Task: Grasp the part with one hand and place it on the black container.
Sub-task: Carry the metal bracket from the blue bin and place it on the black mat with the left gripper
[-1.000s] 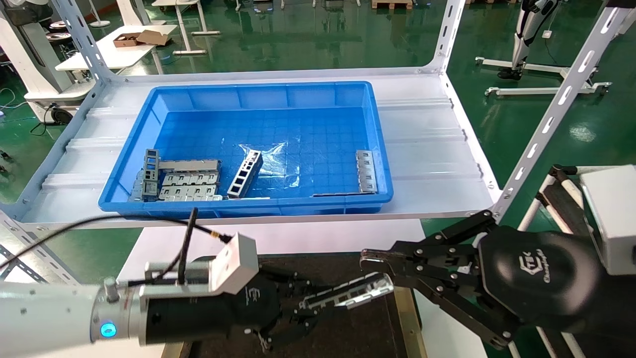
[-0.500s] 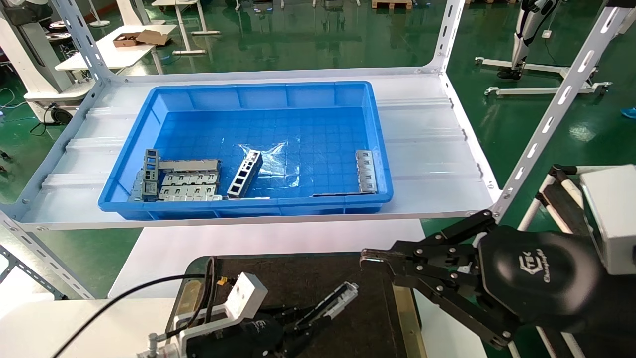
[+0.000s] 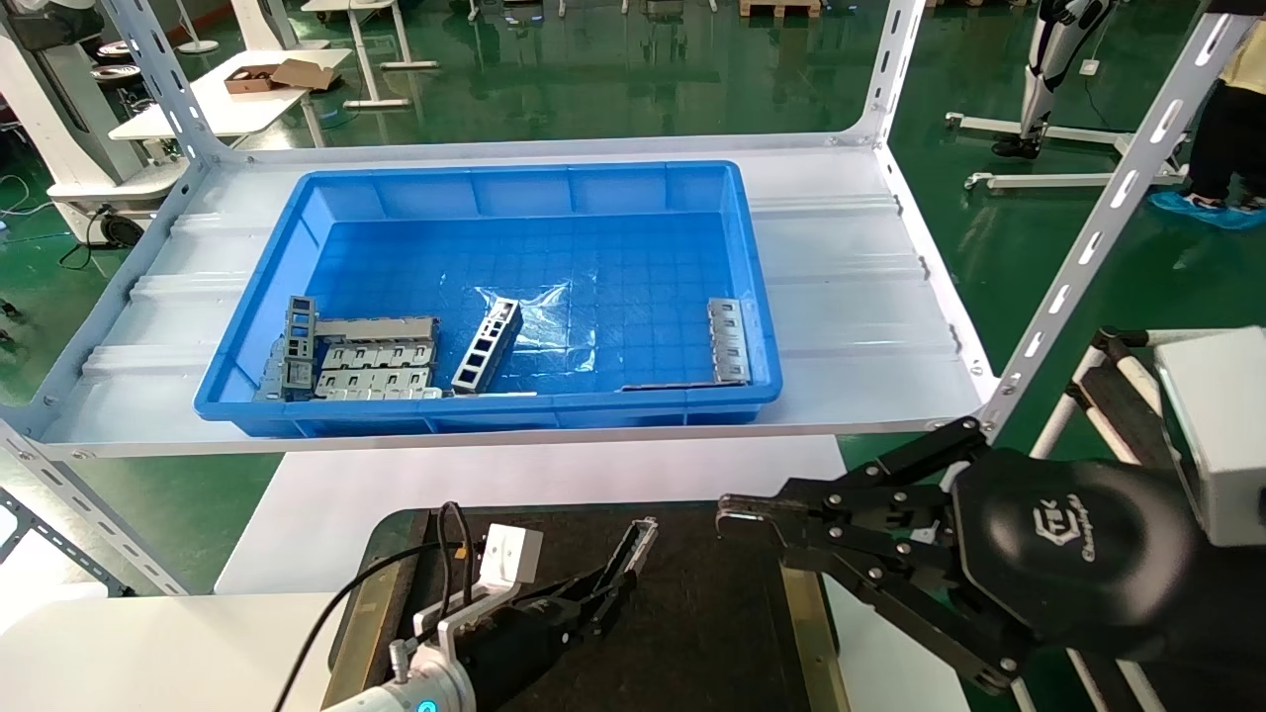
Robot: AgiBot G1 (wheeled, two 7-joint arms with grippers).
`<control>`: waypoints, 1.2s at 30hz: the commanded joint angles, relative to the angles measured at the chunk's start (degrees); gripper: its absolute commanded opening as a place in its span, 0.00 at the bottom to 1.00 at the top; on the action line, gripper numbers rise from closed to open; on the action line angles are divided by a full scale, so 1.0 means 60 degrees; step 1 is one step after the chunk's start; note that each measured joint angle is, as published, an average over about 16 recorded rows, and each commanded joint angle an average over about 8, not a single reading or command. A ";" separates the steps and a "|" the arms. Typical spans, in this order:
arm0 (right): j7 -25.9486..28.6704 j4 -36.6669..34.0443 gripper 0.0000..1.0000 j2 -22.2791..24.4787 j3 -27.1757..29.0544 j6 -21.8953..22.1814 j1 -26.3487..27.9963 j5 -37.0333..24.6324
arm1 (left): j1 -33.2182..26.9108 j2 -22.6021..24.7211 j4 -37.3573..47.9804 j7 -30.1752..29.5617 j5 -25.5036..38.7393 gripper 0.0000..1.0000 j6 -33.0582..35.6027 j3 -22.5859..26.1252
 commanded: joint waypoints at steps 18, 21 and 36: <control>-0.0001 0.0000 0.00 0.0001 -0.0001 0.0001 0.0000 0.0001 | -0.0359 0.1959 0.1806 -0.1347 -0.0874 0.00 -0.2423 0.0608; -0.0001 0.0000 0.00 0.0001 -0.0002 0.0001 0.0000 0.0001 | -0.0372 0.2109 0.1915 -0.1448 -0.1014 0.00 -0.2650 0.0656; -0.0001 0.0000 0.20 0.0001 -0.0003 0.0001 0.0001 0.0002 | -0.0272 0.2330 0.1883 -0.1578 -0.1396 0.00 -0.3545 0.0977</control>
